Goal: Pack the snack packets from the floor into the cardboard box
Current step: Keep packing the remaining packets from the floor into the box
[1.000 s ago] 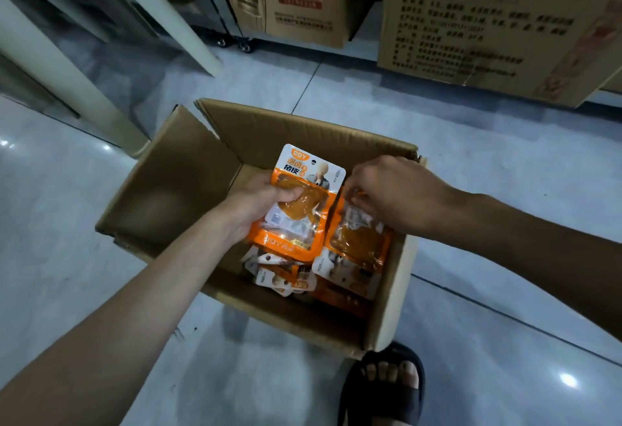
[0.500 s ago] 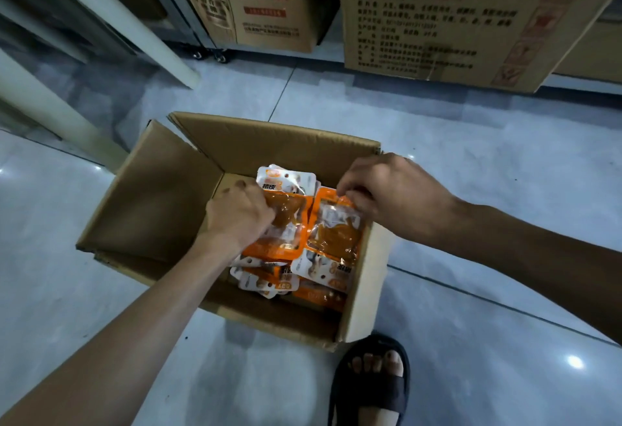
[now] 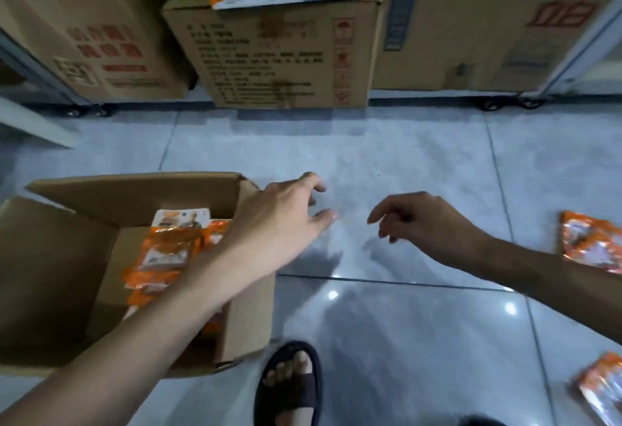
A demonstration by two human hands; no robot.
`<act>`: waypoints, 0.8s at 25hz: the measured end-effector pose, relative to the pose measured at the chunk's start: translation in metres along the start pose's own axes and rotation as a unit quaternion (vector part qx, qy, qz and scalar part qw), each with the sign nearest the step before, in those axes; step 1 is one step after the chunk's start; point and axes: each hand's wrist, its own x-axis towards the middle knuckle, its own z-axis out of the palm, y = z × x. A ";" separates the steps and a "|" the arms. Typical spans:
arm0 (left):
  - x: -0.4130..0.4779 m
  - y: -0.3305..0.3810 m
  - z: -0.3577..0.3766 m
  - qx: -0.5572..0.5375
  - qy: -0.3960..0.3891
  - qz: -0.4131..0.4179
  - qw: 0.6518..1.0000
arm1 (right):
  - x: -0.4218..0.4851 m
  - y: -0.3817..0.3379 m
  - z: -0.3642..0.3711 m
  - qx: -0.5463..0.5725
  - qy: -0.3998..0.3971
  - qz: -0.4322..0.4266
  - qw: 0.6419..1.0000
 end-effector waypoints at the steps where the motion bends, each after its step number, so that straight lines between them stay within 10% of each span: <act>1: 0.006 0.017 0.010 -0.014 -0.028 0.018 0.999 | -0.012 0.021 -0.008 0.006 -0.005 0.030 1.000; 6: 0.029 0.124 0.070 0.007 -0.158 0.129 0.979 | -0.099 0.157 -0.044 -0.082 -0.018 0.120 0.989; 11: 0.049 0.201 0.128 0.092 -0.229 0.195 0.949 | -0.173 0.267 -0.037 -0.076 0.192 0.282 0.937; 20: 0.085 0.273 0.264 0.064 -0.181 0.190 0.963 | -0.231 0.339 -0.035 -0.206 0.144 0.379 0.891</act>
